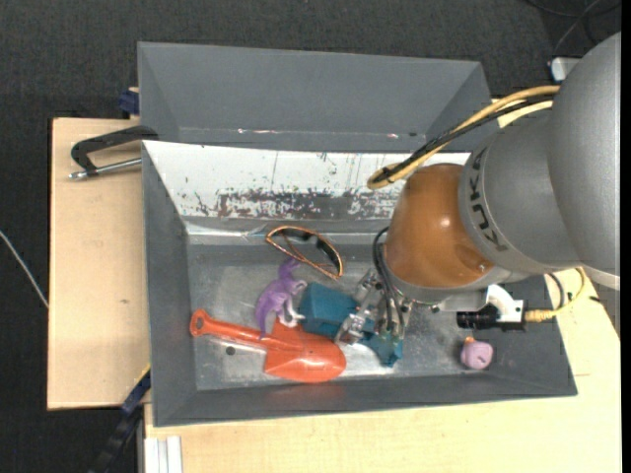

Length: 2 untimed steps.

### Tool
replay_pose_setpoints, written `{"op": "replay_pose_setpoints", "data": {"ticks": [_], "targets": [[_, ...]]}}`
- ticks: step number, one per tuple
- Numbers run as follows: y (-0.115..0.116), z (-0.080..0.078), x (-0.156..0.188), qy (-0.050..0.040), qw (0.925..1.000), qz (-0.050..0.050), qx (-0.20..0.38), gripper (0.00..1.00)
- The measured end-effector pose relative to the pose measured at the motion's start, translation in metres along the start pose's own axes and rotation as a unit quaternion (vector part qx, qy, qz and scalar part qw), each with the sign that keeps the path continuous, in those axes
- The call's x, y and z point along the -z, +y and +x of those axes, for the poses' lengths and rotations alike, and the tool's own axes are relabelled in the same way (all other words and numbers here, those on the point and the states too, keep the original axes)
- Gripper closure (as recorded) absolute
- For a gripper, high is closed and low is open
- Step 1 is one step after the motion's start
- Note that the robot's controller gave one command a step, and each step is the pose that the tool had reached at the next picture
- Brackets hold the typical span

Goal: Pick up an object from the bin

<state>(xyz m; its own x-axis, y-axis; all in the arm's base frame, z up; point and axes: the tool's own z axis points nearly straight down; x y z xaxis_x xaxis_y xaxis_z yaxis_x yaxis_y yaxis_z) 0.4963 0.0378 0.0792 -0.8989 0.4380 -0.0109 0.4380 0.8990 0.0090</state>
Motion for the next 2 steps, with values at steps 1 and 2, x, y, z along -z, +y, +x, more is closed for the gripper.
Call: {"op": "replay_pose_setpoints", "data": {"ticks": [1, 2], "targets": [[0.000, 0.000, 0.000, 0.0000, 1.0000, 0.000, 0.000, 1.00], [0.030, -0.004, 0.101, 0.0070, 0.9991, 0.006, -0.041, 1.00]]}}
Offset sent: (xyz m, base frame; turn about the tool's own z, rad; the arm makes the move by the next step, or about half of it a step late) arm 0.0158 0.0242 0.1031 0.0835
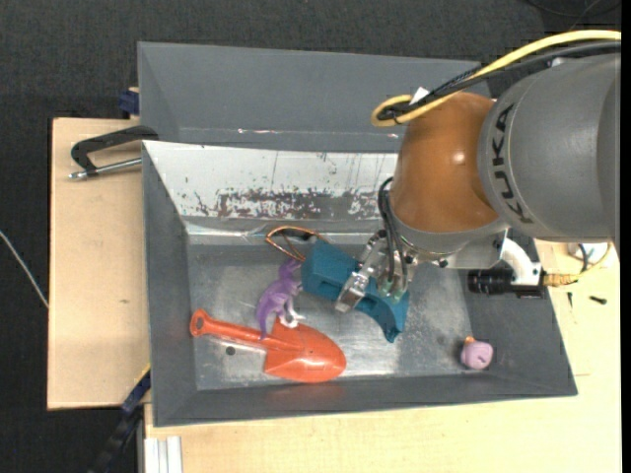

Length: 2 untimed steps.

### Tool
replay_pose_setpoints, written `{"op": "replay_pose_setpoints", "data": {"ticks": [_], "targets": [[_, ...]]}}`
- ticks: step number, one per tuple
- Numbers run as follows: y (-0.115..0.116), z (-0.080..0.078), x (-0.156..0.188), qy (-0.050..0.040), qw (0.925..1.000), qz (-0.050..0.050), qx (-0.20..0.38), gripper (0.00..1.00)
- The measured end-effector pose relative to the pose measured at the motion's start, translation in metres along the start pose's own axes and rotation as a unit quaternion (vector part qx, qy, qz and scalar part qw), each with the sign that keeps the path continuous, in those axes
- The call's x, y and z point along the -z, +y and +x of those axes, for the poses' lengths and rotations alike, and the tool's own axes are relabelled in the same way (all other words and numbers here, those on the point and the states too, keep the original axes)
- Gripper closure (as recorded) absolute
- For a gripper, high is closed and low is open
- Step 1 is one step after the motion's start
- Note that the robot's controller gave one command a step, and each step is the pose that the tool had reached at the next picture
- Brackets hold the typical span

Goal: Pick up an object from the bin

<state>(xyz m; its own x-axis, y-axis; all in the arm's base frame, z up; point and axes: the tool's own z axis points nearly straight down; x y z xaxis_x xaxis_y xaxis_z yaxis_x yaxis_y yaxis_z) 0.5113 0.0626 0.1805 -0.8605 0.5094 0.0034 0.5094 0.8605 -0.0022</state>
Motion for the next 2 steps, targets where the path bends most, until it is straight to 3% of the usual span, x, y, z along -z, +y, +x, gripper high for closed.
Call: {"op": "replay_pose_setpoints", "data": {"ticks": [1, 2], "targets": [[0.000, 0.000, 0.000, 0.0000, 1.0000, 0.000, 0.000, 1.00], [0.009, 0.006, 0.043, 0.0001, 1.0000, 0.000, 0.008, 1.00]]}}
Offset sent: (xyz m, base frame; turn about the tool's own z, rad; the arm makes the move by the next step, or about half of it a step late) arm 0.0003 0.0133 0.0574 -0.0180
